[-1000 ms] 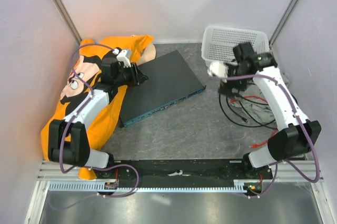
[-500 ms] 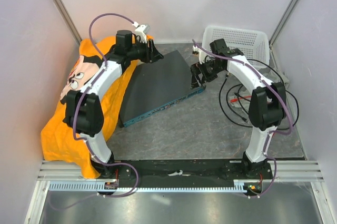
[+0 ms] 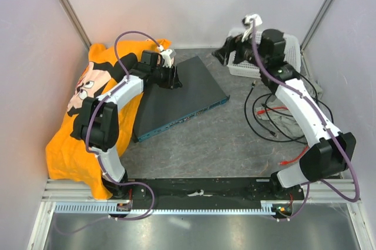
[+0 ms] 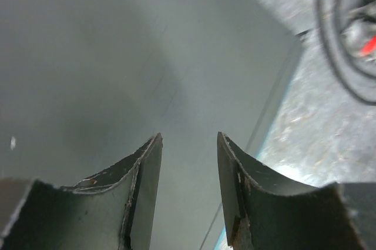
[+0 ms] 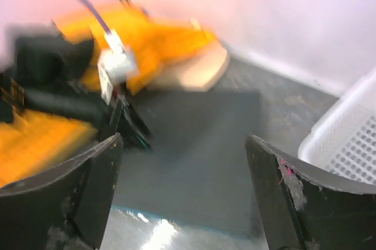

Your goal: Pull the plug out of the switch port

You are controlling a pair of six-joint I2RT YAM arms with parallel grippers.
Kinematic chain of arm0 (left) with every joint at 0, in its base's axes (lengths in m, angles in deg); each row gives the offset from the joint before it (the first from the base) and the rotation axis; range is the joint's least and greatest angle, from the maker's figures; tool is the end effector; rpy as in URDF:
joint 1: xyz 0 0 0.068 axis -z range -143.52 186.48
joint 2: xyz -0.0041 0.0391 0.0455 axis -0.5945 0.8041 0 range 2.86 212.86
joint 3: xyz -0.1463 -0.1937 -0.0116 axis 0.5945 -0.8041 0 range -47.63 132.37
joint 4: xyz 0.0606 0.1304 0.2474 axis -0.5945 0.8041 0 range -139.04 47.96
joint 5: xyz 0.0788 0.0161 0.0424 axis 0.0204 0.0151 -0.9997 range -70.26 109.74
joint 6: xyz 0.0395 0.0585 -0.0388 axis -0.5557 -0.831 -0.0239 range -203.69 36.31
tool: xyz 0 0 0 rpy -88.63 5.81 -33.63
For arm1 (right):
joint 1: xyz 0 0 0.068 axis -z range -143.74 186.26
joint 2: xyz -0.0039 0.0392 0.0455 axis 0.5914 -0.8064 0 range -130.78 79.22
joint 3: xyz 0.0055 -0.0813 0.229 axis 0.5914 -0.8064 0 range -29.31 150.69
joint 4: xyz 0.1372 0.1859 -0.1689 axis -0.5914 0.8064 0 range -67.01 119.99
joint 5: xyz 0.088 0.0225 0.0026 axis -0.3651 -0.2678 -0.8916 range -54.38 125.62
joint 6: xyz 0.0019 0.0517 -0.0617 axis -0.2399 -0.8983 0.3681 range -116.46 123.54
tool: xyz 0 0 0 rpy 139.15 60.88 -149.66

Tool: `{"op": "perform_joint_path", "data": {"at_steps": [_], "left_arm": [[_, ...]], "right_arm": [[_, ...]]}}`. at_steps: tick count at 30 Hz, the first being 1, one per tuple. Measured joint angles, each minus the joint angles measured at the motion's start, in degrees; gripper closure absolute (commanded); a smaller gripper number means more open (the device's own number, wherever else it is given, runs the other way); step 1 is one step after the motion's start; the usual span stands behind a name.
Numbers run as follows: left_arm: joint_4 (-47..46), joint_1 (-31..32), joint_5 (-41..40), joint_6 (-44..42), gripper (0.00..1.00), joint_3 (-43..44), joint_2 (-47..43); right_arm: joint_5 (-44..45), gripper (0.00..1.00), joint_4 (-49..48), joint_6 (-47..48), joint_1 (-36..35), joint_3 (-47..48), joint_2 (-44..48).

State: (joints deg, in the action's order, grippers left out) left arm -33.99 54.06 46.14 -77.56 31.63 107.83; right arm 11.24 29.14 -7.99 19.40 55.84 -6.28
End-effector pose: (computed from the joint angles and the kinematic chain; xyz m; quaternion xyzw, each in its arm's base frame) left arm 0.4234 -0.1666 0.1861 0.1829 0.8712 -0.2864 0.3543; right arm 0.3839 0.1463 0.3887 -0.1744 0.7219 0.3123 0.5923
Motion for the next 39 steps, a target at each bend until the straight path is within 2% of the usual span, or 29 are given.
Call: {"op": "perform_joint_path", "data": {"at_steps": [5, 10, 17, 24, 39], "left_arm": [[-0.2, -0.2, -3.4, 1.1, 0.51, -4.1, 0.0], [-0.9, -0.2, -5.0, 2.6, 0.51, -6.6, 0.1], [-1.6, -0.2, -10.0, 7.2, 0.53, -8.8, 0.4], [-1.5, -0.2, -12.2, 9.9, 0.53, -8.9, 0.4], [-2.1, -0.1, -12.2, 11.2, 0.52, -8.5, 0.9]], "right_arm": [[6.4, 0.18, 5.5, 11.1, -9.4, -11.9, 1.3], [10.4, 0.2, 12.4, 14.9, -14.5, -21.5, 1.2], [15.4, 0.26, 13.0, 15.9, -16.6, -22.1, -0.6], [20.0, 0.34, 13.1, 15.3, -19.4, -20.9, -8.0], [22.8, 0.38, 12.8, 7.1, -20.1, -16.4, -15.6]]}}
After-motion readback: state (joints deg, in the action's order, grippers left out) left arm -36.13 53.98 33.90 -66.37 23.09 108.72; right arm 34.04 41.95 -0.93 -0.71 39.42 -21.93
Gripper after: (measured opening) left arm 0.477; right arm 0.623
